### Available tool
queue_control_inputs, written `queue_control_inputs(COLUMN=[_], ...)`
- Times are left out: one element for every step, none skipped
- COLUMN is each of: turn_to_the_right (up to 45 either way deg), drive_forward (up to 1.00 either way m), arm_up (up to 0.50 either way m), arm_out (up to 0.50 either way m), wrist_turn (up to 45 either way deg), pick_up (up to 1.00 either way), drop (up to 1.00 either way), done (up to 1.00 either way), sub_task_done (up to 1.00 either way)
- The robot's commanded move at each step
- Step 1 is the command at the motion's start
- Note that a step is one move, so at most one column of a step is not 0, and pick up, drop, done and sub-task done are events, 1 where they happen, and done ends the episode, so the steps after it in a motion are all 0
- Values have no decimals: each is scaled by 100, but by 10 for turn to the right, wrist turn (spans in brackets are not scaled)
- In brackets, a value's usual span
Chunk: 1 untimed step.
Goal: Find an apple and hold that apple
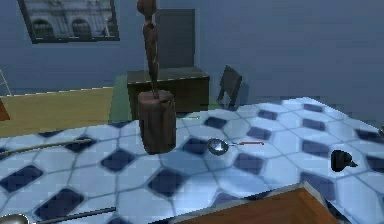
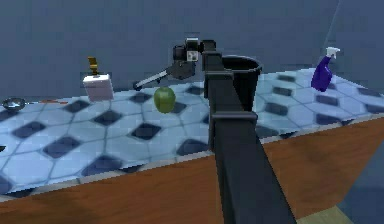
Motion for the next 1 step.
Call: queue_control_inputs(turn_to_the_right=[0], drive_forward=[0], arm_up=[0], arm_out=[0], wrist_turn=[180], pick_up=[0], drop=[0], done=[0], sub_task_done=[0])
